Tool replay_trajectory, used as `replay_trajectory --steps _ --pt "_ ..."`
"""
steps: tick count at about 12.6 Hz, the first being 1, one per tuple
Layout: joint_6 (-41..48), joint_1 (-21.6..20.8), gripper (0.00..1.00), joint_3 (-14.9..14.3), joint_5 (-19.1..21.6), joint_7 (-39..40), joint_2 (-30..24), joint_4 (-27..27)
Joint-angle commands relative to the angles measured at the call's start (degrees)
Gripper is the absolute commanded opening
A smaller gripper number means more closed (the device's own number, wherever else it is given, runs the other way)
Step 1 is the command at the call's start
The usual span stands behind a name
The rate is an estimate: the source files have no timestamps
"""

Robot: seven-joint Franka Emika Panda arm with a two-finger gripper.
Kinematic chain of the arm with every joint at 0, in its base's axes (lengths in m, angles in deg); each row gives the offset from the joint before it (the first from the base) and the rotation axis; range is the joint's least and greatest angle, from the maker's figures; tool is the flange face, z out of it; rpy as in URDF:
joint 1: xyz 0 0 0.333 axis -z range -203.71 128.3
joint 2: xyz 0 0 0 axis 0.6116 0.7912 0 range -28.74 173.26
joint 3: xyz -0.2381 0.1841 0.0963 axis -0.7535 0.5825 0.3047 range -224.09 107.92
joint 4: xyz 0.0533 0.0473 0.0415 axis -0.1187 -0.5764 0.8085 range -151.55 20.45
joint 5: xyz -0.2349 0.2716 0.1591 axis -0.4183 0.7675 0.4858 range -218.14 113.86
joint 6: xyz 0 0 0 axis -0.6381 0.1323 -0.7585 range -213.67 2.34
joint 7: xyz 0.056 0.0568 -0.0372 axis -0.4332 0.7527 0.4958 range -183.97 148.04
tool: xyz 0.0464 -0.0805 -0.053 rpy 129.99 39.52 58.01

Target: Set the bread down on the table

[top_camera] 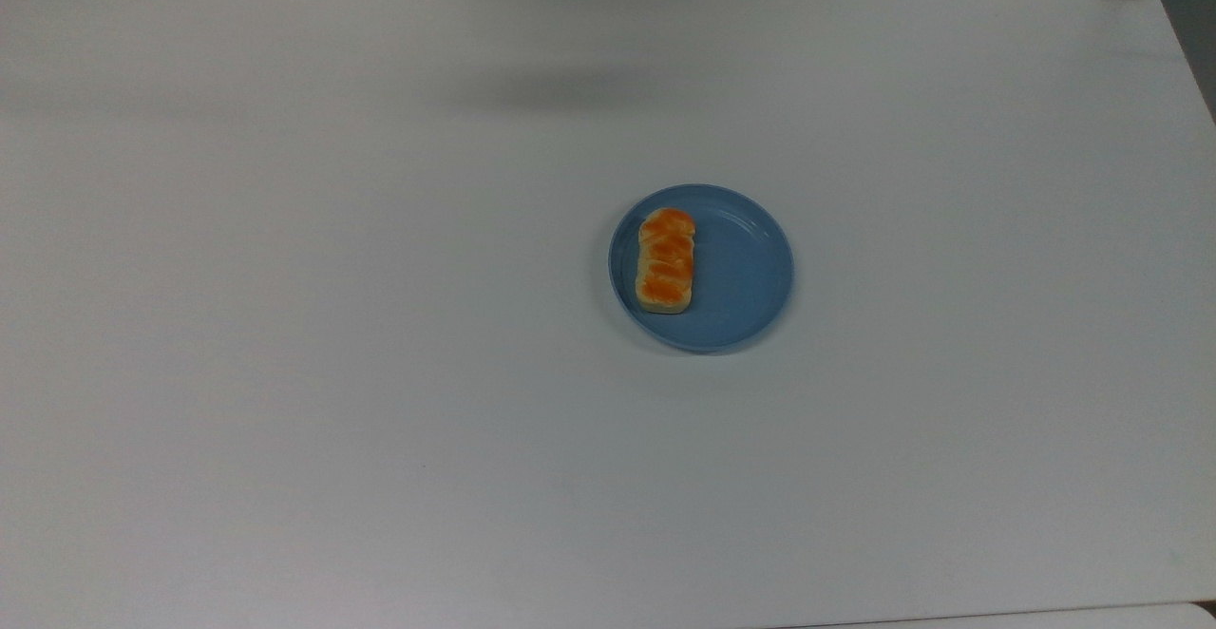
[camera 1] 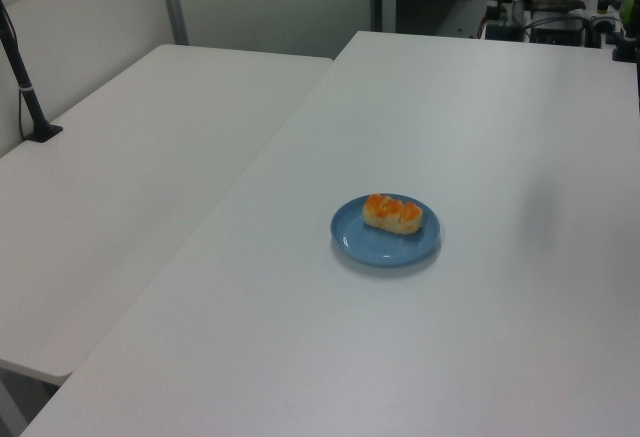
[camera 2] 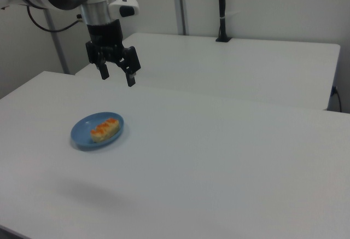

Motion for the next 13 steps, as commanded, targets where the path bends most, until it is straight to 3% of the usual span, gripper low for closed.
replay_trajectory --steps 1,13 --pt "-1.69 -0.7 1.0 -0.44 0.77 -1.38 1.66 1.11" --pt "-0.37 -0.7 1.0 -0.44 -0.72 2.83 1.58 1.29"
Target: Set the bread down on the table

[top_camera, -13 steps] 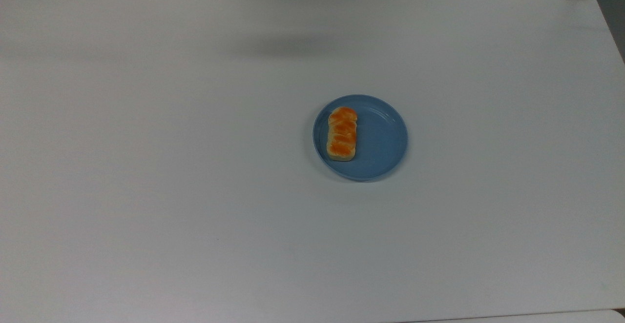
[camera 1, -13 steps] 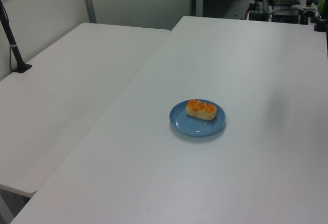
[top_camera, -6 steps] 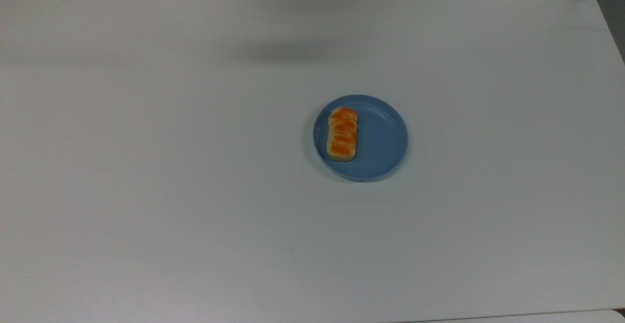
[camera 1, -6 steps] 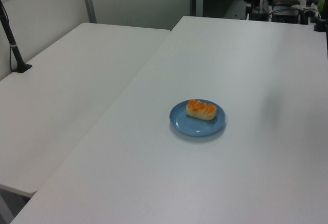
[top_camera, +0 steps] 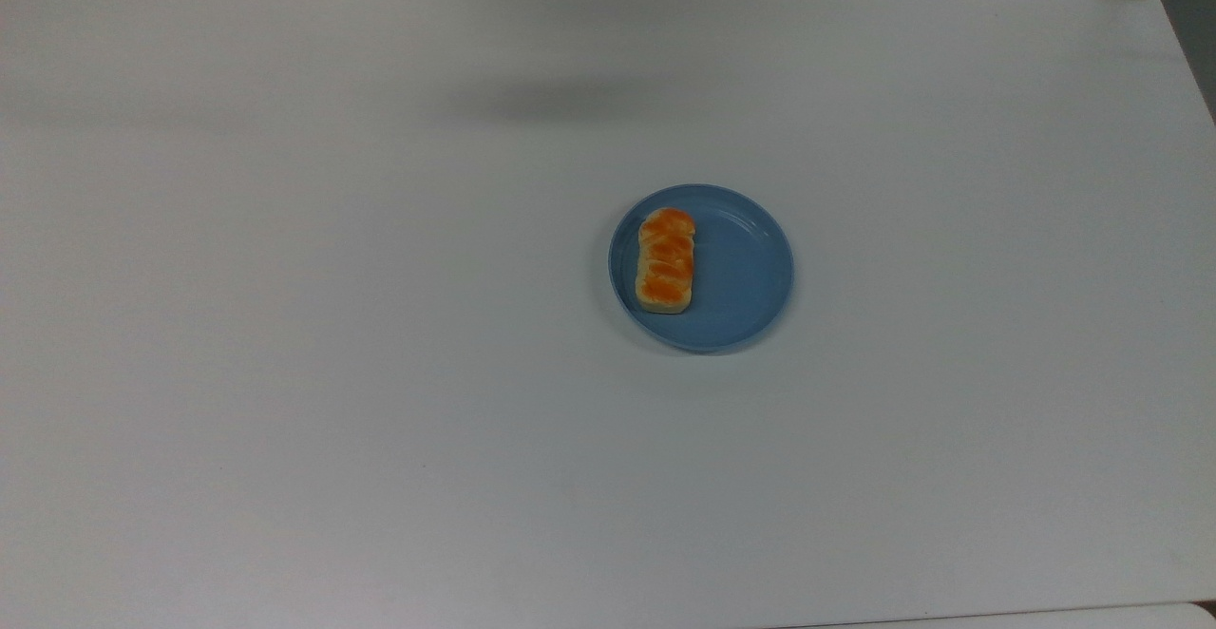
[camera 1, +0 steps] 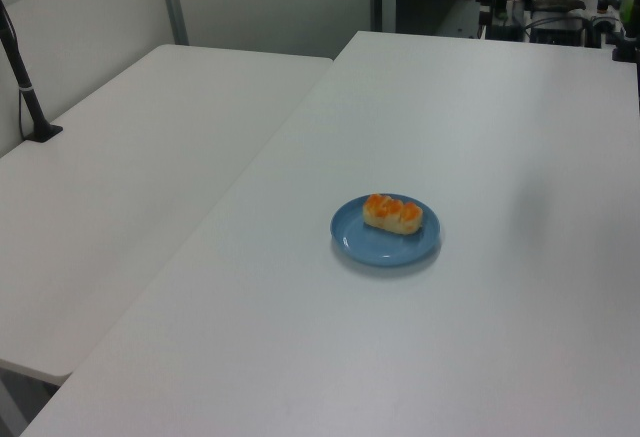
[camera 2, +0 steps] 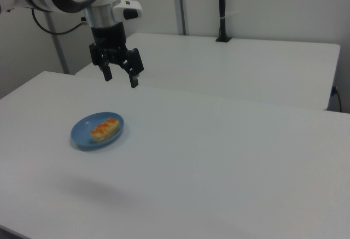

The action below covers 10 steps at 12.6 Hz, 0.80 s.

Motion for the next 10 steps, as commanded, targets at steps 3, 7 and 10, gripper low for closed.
replay_trajectory --steps 3,7,10 --pt "2.36 -0.69 1.0 -0.44 -2.94 6.35 0.47 2.44" --pt "-0.68 -7.26 1.0 -0.27 -1.04 -1.95 5.12 1.92" --pt "-6.4 -10.17 1.0 -0.36 5.75 -5.47 10.12 0.77"
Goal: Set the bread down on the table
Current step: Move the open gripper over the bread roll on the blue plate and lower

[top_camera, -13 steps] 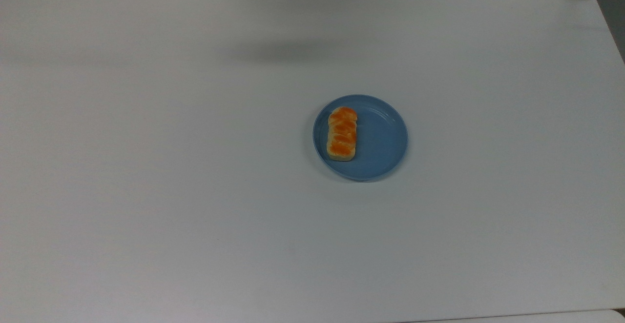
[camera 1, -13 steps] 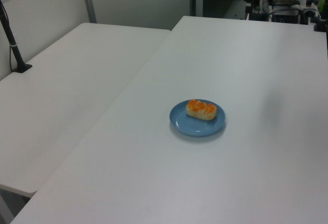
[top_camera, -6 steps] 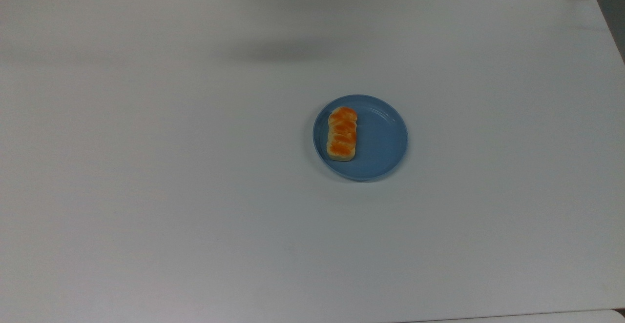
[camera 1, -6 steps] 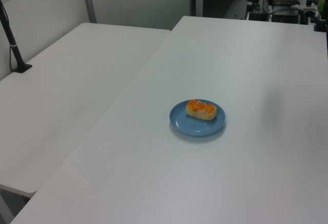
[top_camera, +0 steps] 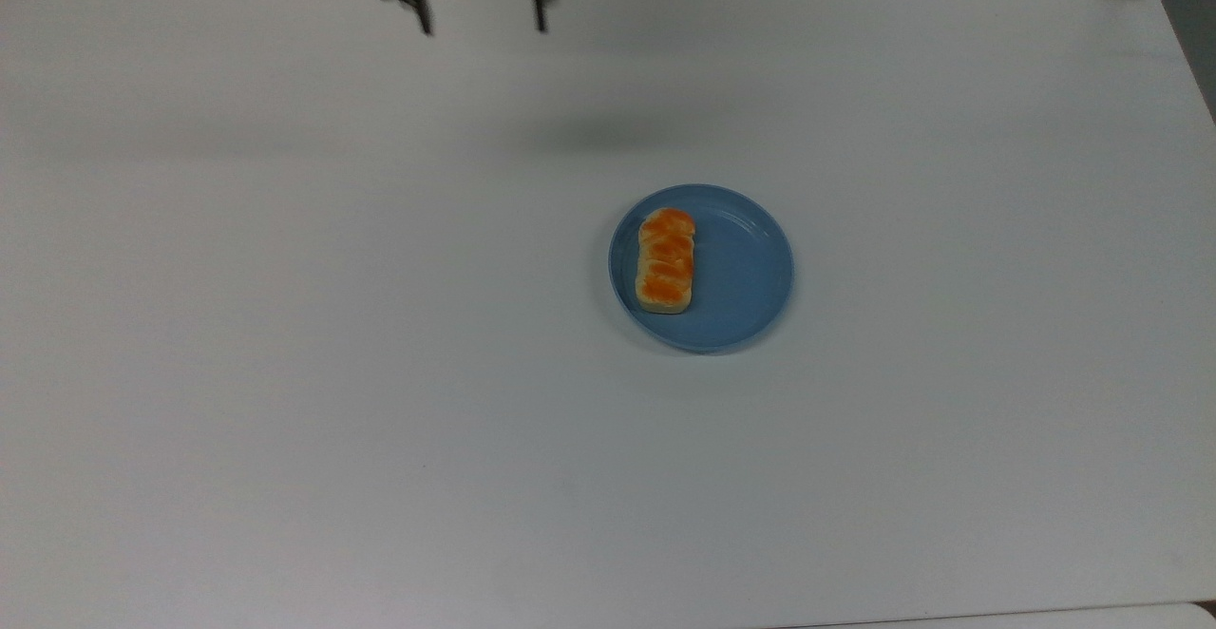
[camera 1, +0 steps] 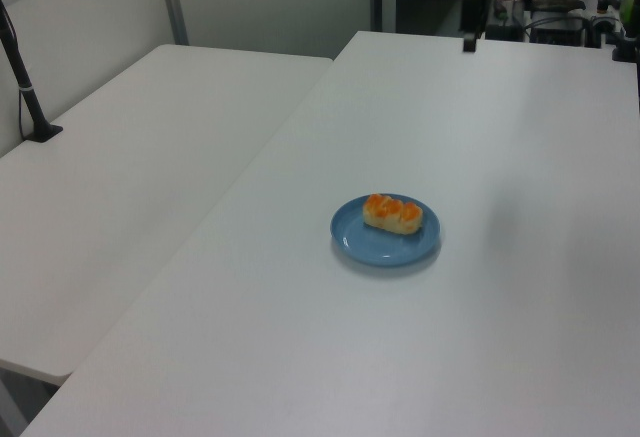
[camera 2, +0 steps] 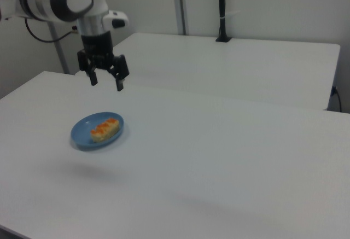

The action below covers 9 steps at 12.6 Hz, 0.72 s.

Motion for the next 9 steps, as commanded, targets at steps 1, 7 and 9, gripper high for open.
replay_trajectory --steps 1,7,9 --pt "-7.84 -4.73 1.0 -0.47 4.25 -7.54 7.28 -0.16" --pt "-24.46 -9.31 1.0 1.03 3.02 -20.73 14.06 -4.46" --pt "-25.97 -10.28 1.0 1.64 2.32 -21.89 15.73 -5.08"
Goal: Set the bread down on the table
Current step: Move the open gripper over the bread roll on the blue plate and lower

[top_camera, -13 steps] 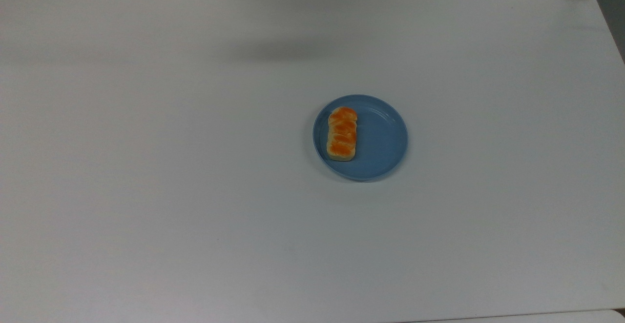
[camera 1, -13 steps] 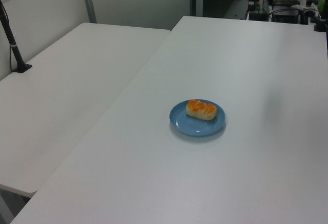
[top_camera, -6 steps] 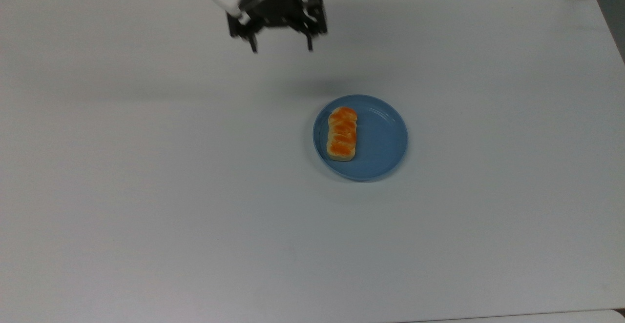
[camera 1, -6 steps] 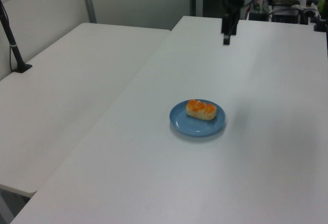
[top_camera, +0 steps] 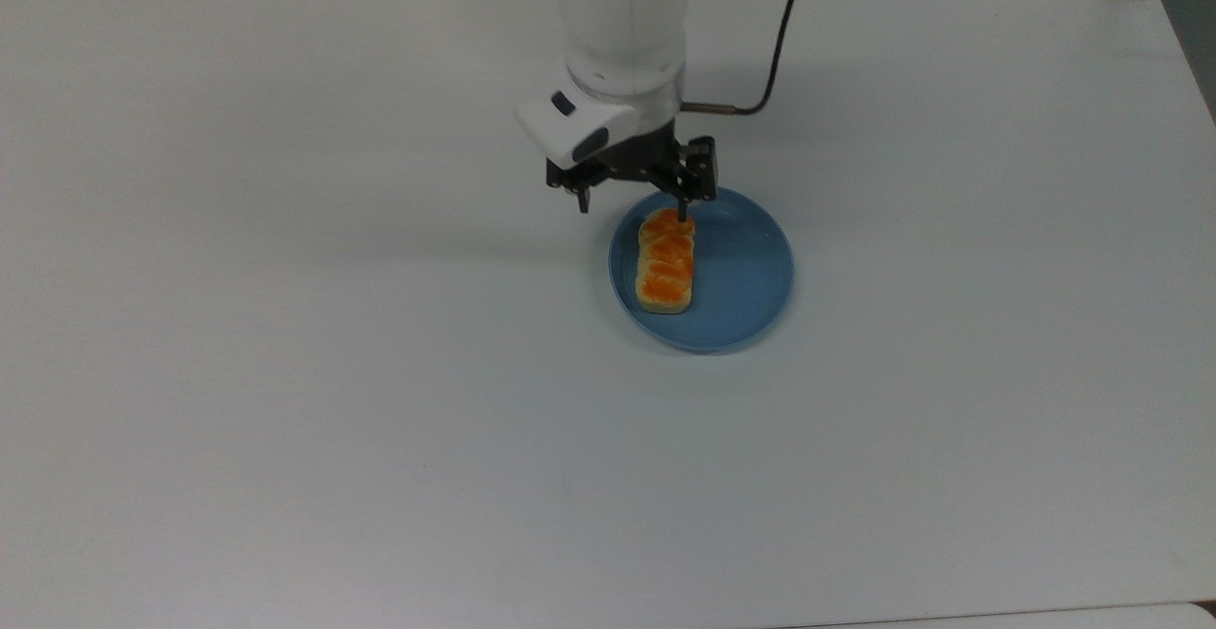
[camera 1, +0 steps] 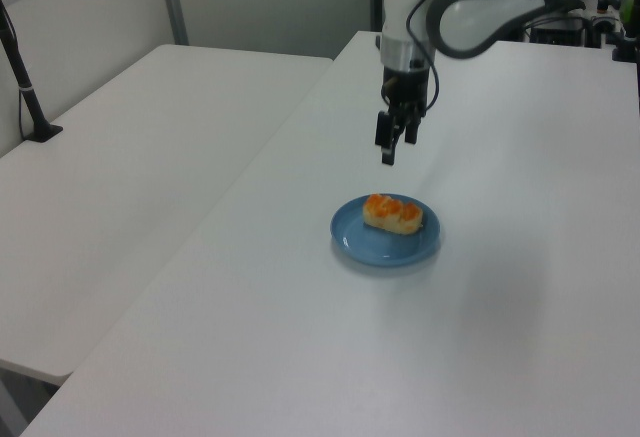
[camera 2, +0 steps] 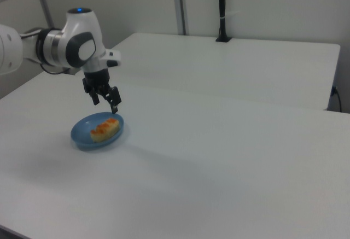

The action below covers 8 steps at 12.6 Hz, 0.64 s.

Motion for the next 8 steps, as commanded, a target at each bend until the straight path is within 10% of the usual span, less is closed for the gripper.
replay_trajectory --steps 1,8 --pt "-5.06 -1.33 1.0 2.22 -1.16 -3.5 1.52 -3.02" --pt "-10.79 -1.33 1.0 4.61 -8.98 -10.0 5.14 -5.66"
